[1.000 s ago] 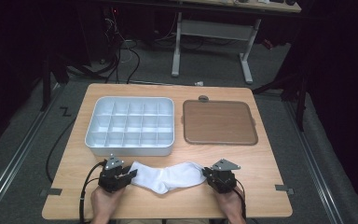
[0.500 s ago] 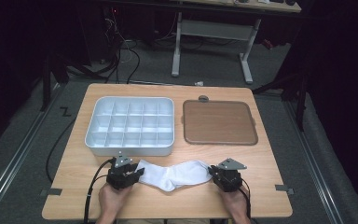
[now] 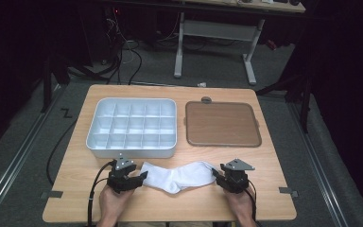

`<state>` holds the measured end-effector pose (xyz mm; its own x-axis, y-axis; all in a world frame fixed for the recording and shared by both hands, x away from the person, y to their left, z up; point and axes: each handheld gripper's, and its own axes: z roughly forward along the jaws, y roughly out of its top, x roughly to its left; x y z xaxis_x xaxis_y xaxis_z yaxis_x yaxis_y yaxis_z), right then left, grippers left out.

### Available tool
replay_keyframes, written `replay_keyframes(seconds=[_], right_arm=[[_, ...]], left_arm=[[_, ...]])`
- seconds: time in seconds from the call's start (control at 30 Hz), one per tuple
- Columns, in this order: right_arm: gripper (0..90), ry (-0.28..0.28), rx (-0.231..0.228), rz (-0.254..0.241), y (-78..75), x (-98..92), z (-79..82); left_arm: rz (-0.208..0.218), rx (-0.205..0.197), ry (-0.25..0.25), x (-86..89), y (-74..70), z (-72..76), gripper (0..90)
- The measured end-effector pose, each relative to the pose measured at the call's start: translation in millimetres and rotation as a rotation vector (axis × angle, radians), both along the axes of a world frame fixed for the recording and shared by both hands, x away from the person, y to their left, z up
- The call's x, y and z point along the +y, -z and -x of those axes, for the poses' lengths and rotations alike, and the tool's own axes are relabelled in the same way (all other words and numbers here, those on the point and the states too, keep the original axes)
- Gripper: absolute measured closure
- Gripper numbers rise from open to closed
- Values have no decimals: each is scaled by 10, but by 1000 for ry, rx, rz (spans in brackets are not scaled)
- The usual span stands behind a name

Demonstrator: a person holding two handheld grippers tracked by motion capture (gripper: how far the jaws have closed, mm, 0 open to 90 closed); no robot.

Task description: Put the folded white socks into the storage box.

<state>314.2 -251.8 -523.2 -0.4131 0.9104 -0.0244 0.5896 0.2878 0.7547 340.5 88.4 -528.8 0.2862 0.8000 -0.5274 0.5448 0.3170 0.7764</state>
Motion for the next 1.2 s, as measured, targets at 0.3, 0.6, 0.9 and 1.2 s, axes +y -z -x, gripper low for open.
replay_keyframes(seconds=[0.3, 0.6, 0.9, 1.2], right_arm=[[581, -57, -57, -66, -250, 132, 75], [665, -227, -1, -89, -187, 599, 55], [697, -335, 34, -76, -116, 1032, 35], [697, -342, 61, -17, 62, 1113, 26]], left_arm=[[28, 37, -21, 29, 21, -1, 385], [74, 58, -49, 66, 32, -7, 459], [67, 67, -38, 22, 43, 19, 475], [6, 44, -5, -106, 55, 98, 546]])
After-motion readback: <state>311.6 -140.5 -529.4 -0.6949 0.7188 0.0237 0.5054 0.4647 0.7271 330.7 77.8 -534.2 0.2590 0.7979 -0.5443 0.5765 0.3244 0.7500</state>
